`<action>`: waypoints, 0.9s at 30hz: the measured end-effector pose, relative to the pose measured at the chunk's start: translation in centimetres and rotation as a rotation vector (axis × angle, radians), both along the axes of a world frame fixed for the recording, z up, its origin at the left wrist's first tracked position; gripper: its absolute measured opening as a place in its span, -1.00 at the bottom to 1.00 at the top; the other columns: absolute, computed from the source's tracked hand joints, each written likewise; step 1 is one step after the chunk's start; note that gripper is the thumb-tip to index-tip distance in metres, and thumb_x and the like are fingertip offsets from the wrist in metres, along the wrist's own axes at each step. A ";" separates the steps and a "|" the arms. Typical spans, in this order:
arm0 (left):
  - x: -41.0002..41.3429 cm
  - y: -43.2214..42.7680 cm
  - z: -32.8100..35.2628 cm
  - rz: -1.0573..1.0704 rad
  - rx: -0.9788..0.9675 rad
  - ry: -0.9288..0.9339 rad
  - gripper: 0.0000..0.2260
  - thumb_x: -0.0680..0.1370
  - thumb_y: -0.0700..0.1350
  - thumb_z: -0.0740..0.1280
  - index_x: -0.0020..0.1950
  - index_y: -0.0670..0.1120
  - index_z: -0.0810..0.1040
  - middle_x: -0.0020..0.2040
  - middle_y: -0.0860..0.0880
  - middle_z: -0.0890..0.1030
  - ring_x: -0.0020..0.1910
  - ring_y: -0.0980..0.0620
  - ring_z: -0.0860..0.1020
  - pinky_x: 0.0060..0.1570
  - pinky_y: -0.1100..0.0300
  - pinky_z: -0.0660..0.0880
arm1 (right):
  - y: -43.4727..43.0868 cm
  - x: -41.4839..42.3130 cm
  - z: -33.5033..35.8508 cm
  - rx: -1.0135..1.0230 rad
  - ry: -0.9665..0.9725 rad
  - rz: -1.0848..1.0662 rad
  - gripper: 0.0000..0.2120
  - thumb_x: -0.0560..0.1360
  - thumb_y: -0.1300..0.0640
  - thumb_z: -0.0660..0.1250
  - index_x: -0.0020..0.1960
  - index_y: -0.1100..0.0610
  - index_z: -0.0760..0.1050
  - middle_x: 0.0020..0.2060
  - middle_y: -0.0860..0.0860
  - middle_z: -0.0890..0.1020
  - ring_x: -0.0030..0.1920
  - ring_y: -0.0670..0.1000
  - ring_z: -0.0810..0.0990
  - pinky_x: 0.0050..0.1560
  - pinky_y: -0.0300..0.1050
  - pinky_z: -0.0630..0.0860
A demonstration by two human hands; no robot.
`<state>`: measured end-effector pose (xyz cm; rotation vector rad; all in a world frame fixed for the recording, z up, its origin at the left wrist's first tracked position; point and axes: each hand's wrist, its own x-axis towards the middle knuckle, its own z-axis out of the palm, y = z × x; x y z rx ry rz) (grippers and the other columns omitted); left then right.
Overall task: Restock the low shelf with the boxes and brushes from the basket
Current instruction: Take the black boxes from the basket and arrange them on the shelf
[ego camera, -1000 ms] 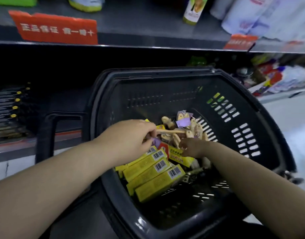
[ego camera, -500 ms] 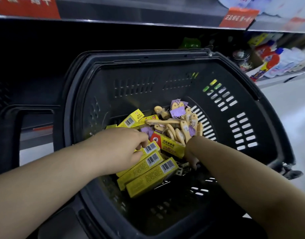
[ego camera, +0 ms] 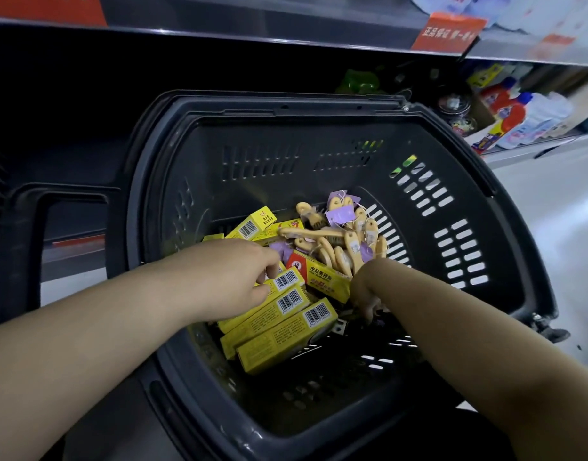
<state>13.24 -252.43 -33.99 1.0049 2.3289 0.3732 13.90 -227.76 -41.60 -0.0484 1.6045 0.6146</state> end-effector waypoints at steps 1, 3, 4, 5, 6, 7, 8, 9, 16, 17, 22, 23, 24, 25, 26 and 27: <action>0.0 0.0 0.0 0.012 0.001 -0.012 -0.80 0.57 0.02 0.21 0.18 0.13 0.43 0.05 0.18 0.51 0.01 0.19 0.46 -0.07 0.28 0.44 | 0.2 -0.3 0.6 -0.036 0.042 -0.061 -0.64 0.46 -0.03 0.38 0.16 0.15 0.52 -0.14 0.02 0.53 -0.03 0.10 0.56 0.07 -0.02 0.52; 0.1 0.2 0.0 0.073 0.053 -0.051 -0.79 0.57 0.01 0.20 0.20 0.10 0.44 0.05 0.19 0.53 0.03 0.20 0.49 -0.01 0.23 0.48 | 0.4 -0.8 3.2 -0.162 0.196 -0.170 -0.77 0.46 -0.03 0.35 -0.05 0.14 0.53 -0.10 0.04 0.53 -0.13 0.04 0.51 -0.07 -0.12 0.48; 0.2 0.4 0.0 0.130 0.101 -0.087 -0.78 0.57 0.02 0.20 0.21 0.07 0.45 0.07 0.18 0.53 0.04 0.19 0.50 0.03 0.20 0.50 | 0.3 -1.0 4.6 -0.247 0.287 -0.259 -0.76 0.45 -0.04 0.33 -0.05 0.13 0.52 -0.06 0.05 0.53 -0.14 0.02 0.51 -0.13 -0.14 0.47; 0.3 0.6 0.0 0.212 0.152 -0.146 -0.75 0.58 0.05 0.18 0.23 0.04 0.44 0.10 0.15 0.54 0.06 0.16 0.51 0.08 0.15 0.50 | 0.1 -1.3 5.8 -0.350 0.377 -0.404 -0.73 0.45 -0.06 0.33 0.01 0.12 0.52 -0.02 0.06 0.54 -0.10 0.02 0.52 -0.12 -0.12 0.49; 0.4 1.0 0.2 0.333 0.210 -0.254 -0.71 0.59 0.09 0.16 0.24 0.01 0.44 0.11 0.10 0.55 0.08 0.11 0.52 0.13 0.11 0.49 | -0.4 -1.3 6.9 -0.474 0.476 -0.547 -0.69 0.43 -0.09 0.34 0.06 0.10 0.50 0.00 0.06 0.55 -0.04 0.03 0.53 -0.07 -0.08 0.50; 0.6 1.3 0.4 0.494 0.281 -0.431 -0.65 0.59 0.14 0.13 0.25 -0.03 0.45 0.12 0.04 0.56 0.10 0.04 0.54 0.17 0.06 0.48 | -1.3 -1.2 7.8 -0.615 0.553 -0.675 -0.68 0.41 -0.11 0.36 0.05 0.07 0.48 -0.03 0.04 0.55 -0.03 0.02 0.52 -0.06 -0.06 0.49; 0.8 1.8 0.7 0.671 0.366 -0.656 -0.60 0.58 0.18 0.12 0.25 -0.05 0.46 0.11 -0.03 0.57 0.10 -0.03 0.55 0.17 0.03 0.48 | -2.6 -1.0 8.5 -0.760 0.610 -0.756 -0.70 0.40 -0.12 0.39 0.00 0.03 0.46 -0.12 0.00 0.55 -0.09 -0.02 0.51 -0.12 -0.09 0.46; 0.9 2.1 0.9 0.828 0.435 -0.860 -0.57 0.57 0.20 0.12 0.24 -0.07 0.47 0.09 -0.08 0.58 0.07 -0.07 0.57 0.14 0.02 0.50 | -3.8 -0.8 8.9 -0.894 0.626 -0.792 -0.72 0.39 -0.13 0.41 -0.07 0.02 0.43 -0.20 -0.03 0.53 -0.17 -0.05 0.49 -0.19 -0.14 0.42; -0.4 1.8 0.4 1.223 0.690 -0.999 -0.68 0.55 -0.05 0.32 0.24 -0.19 0.44 0.00 -0.20 0.65 -0.14 -0.06 0.65 -0.06 0.01 0.60 | -4.7 -1.4 9.1 -1.257 0.475 -1.115 -0.84 0.54 0.05 0.28 0.08 0.09 0.49 -0.07 0.02 0.66 -0.05 0.02 0.66 -0.08 -0.14 0.59; -0.3 1.7 0.3 1.229 0.669 -0.981 -0.67 0.54 -0.05 0.33 0.24 -0.17 0.44 0.05 -0.19 0.63 -0.06 -0.09 0.63 0.04 -0.05 0.56 | -3.5 -1.6 8.1 -1.161 0.543 -1.096 -0.84 0.55 0.08 0.28 0.09 0.12 0.50 -0.04 0.04 0.65 -0.04 0.03 0.65 -0.03 -0.06 0.60; -0.1 2.0 0.4 1.192 0.673 -0.963 -0.71 0.54 -0.03 0.34 0.19 -0.15 0.47 -0.06 -0.16 0.66 -0.26 -0.03 0.60 -0.05 0.02 0.55 | 0.3 0.4 1.3 -0.341 0.161 -0.363 -0.44 0.46 0.04 0.39 0.40 0.06 0.31 0.24 0.07 0.48 0.19 0.12 0.50 -0.01 -0.07 0.51; -0.1 1.9 0.5 1.194 0.661 -0.976 -0.72 0.54 0.00 0.32 0.16 -0.15 0.51 -0.10 -0.16 0.67 -0.24 -0.06 0.61 -0.04 0.00 0.56 | 0.1 1.0 0.0 -0.313 0.058 -0.360 -0.44 0.46 0.05 0.39 0.41 0.10 0.31 0.12 0.10 0.53 0.08 0.11 0.54 -0.09 -0.11 0.50; -0.2 1.9 0.6 1.196 0.649 -0.984 -0.73 0.56 0.01 0.29 0.12 -0.14 0.54 -0.13 -0.17 0.67 -0.20 -0.09 0.63 -0.03 -0.01 0.56 | -0.2 1.4 -1.0 -0.321 0.004 -0.404 -0.46 0.47 0.08 0.39 0.40 0.13 0.32 -0.02 0.10 0.56 -0.03 0.10 0.56 -0.13 -0.11 0.50; -0.2 2.0 0.6 1.198 0.642 -0.986 -0.74 0.57 0.01 0.26 0.10 -0.15 0.57 -0.13 -0.18 0.67 -0.15 -0.13 0.63 0.00 -0.04 0.56 | -0.5 1.6 -1.7 -0.344 -0.004 -0.433 -0.47 0.47 0.10 0.40 0.39 0.13 0.33 -0.05 0.11 0.58 -0.06 0.10 0.57 -0.10 -0.08 0.53; -0.2 2.0 0.6 1.194 0.638 -0.986 -0.75 0.58 -0.02 0.24 0.09 -0.16 0.58 -0.12 -0.19 0.68 -0.10 -0.15 0.63 0.02 -0.06 0.56 | -0.7 1.7 -2.2 -0.364 0.015 -0.436 -0.47 0.47 0.10 0.41 0.39 0.11 0.33 0.03 0.13 0.58 0.02 0.12 0.57 0.02 -0.03 0.55; -0.2 2.0 0.5 1.182 0.637 -0.984 -0.77 0.58 -0.04 0.25 0.08 -0.17 0.58 -0.15 -0.17 0.68 -0.12 -0.13 0.63 -0.02 -0.04 0.57 | -0.9 1.7 -2.5 -0.379 0.039 -0.422 -0.46 0.46 0.09 0.42 0.39 0.08 0.33 0.15 0.14 0.55 0.13 0.15 0.54 0.16 0.04 0.51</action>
